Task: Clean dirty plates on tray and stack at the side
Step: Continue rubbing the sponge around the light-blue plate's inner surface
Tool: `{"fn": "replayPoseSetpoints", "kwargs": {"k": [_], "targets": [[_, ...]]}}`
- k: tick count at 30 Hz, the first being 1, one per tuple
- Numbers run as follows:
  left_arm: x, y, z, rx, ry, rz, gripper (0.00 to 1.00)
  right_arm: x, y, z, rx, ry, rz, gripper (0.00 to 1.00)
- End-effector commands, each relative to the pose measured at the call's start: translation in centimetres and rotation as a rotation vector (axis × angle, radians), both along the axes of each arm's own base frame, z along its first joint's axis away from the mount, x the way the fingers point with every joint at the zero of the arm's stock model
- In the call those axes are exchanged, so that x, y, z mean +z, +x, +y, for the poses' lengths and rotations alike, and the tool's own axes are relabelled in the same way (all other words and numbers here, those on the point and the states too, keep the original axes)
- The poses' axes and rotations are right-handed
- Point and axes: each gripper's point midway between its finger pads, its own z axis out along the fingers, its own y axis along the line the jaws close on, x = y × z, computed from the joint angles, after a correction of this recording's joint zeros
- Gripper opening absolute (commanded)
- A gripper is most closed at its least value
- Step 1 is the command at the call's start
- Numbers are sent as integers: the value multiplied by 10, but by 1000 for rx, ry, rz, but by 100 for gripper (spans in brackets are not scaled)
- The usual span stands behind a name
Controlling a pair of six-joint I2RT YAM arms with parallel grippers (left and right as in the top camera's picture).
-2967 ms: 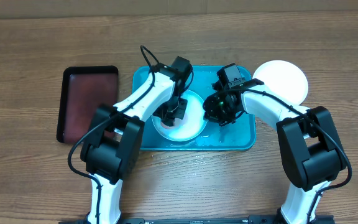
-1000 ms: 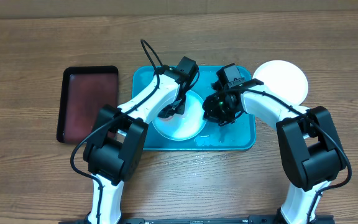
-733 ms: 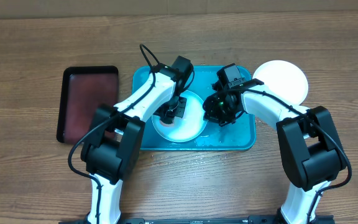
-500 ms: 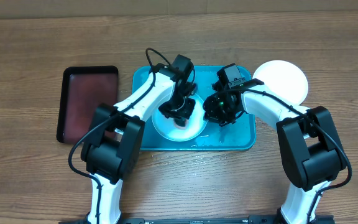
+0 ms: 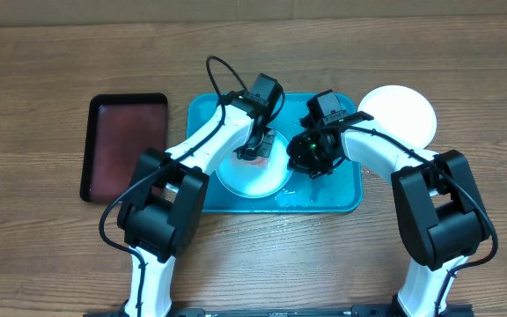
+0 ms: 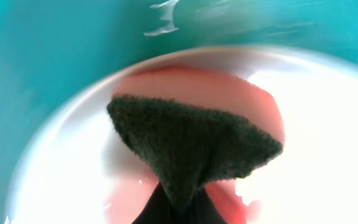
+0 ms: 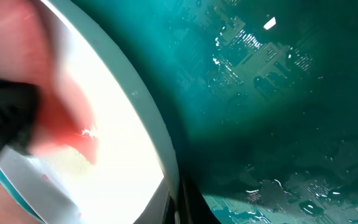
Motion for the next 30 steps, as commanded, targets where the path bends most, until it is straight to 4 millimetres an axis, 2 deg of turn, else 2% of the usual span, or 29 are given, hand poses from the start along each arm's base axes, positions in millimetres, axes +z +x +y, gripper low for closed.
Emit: {"fn": "replayPoseSetpoints", "kwargs": {"k": [1,4,6,8,9,12,14,18,19,21,25,27,30], "targets": [[2,8,56,206,242,-96,4,-23,-13,-9,-2,-56,53,4],[-3,-7,49,196,198,-13,4,-23,-13,-9,-2,-56,53,4],[-9,-19,34,171,112,65,4,-23,-13,-10,-3,-56,53,4],[-13,-33,5,46,-39,173,4,-23,-13,-9,-2,-56,53,4],[-12,-45,-18,-63,-164,242,4,-23,-13,-9,-2,-56,53,4],[-1,-67,-58,-266,-403,335,4,-23,-13,-9,-2,-56,53,4],[4,-71,-69,-338,-475,346,4,-23,-13,-9,-2,-56,53,4],[4,-63,-72,-361,-483,306,4,-23,-13,-9,-3,-56,53,4],[3,-59,-71,-361,-469,288,4,-23,-13,-9,-2,-56,53,4],[-4,-44,-56,-295,-365,235,4,-23,-13,-9,-2,-56,53,4],[-12,-9,10,76,-32,76,4,-23,-13,-9,-2,-56,54,4],[-8,-1,39,199,93,6,4,-23,-13,-9,-2,-56,53,4],[-1,4,71,317,217,-56,4,-23,-13,-10,-3,-56,53,4]]}}
